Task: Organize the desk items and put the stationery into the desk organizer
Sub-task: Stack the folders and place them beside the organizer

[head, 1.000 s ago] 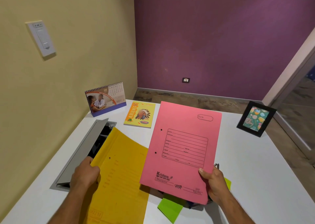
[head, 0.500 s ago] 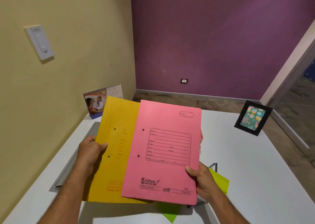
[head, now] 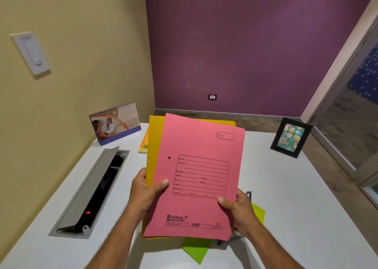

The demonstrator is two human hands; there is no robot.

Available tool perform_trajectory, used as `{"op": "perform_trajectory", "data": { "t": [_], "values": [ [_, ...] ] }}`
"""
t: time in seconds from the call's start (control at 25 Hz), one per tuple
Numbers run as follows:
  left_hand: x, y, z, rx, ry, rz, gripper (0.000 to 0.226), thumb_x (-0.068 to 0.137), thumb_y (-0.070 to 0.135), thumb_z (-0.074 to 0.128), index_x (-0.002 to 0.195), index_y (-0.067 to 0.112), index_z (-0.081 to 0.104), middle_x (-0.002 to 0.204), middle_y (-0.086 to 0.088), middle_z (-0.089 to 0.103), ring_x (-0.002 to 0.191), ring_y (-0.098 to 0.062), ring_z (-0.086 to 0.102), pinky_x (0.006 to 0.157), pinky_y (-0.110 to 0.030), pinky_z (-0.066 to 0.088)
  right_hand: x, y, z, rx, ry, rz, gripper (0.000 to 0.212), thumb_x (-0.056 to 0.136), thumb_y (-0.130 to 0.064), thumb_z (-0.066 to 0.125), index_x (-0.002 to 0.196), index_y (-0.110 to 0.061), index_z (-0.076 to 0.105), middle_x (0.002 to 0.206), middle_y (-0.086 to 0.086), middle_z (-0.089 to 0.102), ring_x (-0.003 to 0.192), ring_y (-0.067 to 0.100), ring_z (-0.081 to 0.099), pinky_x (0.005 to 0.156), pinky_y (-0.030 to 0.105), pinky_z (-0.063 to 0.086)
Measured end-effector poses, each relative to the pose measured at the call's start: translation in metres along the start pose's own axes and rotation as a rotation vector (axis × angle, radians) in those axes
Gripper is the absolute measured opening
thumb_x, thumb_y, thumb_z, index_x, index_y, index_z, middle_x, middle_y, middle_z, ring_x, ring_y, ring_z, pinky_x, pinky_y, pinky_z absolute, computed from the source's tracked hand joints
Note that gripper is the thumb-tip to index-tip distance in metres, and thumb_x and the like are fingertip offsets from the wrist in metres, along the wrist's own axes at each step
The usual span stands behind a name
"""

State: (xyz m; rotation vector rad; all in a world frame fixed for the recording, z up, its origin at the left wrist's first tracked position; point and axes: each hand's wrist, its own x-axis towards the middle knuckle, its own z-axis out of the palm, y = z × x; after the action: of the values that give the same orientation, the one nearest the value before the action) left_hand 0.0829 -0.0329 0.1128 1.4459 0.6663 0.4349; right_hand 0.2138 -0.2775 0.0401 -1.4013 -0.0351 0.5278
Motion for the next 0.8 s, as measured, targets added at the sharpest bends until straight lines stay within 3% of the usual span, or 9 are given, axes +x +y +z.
{"op": "perform_trajectory", "data": {
  "t": [0.2, 0.32, 0.48, 0.64, 0.8],
  "values": [
    [-0.006, -0.021, 0.025, 0.090, -0.138, 0.038, 0.035, 0.090, 0.000, 0.063, 0.114, 0.025, 0.058, 0.105, 0.001, 0.074, 0.096, -0.015, 0.071, 0.083, -0.036, 0.057, -0.011, -0.008, -0.027, -0.178, 0.091, -0.141, 0.053, 0.069, 0.010, 0.080, 0.114, -0.013, 0.062, 0.102, 0.004, 0.077, 0.094, 0.025, 0.073, 0.081, 0.041, 0.058],
    [-0.013, -0.030, 0.035, 0.112, -0.176, 0.027, 0.037, 0.095, 0.004, 0.058, 0.123, 0.028, 0.053, 0.113, 0.004, 0.070, 0.102, -0.012, 0.068, 0.084, -0.033, 0.055, -0.016, -0.012, -0.041, -0.245, 0.121, -0.175, 0.048, 0.073, 0.003, 0.081, 0.112, -0.017, 0.064, 0.101, -0.001, 0.077, 0.090, 0.018, 0.074, 0.082, 0.042, 0.058],
    [-0.025, -0.045, 0.047, 0.092, -0.080, 0.024, 0.037, 0.093, 0.010, 0.062, 0.123, 0.028, 0.052, 0.115, 0.004, 0.068, 0.106, -0.017, 0.065, 0.088, -0.041, 0.054, -0.025, -0.007, -0.051, -0.302, 0.122, -0.144, 0.031, 0.081, -0.003, 0.076, 0.104, -0.025, 0.071, 0.096, -0.004, 0.078, 0.087, 0.018, 0.075, 0.085, 0.048, 0.059],
    [-0.034, -0.049, 0.055, 0.045, -0.017, 0.032, 0.034, 0.091, 0.021, 0.066, 0.122, 0.029, 0.054, 0.113, 0.008, 0.068, 0.101, -0.014, 0.066, 0.077, -0.032, 0.055, -0.031, -0.003, -0.054, -0.279, 0.160, -0.128, 0.022, 0.081, -0.015, 0.078, 0.099, -0.027, 0.074, 0.093, -0.004, 0.079, 0.084, 0.019, 0.075, 0.082, 0.047, 0.060],
    [-0.038, -0.054, 0.062, 0.024, 0.008, 0.041, 0.035, 0.090, 0.021, 0.066, 0.123, 0.028, 0.055, 0.113, 0.005, 0.069, 0.100, -0.017, 0.067, 0.080, -0.042, 0.058, -0.033, -0.002, -0.056, -0.248, 0.151, -0.143, 0.022, 0.083, -0.023, 0.075, 0.104, -0.028, 0.072, 0.095, -0.007, 0.078, 0.087, 0.016, 0.075, 0.081, 0.041, 0.060]
  ]
}}
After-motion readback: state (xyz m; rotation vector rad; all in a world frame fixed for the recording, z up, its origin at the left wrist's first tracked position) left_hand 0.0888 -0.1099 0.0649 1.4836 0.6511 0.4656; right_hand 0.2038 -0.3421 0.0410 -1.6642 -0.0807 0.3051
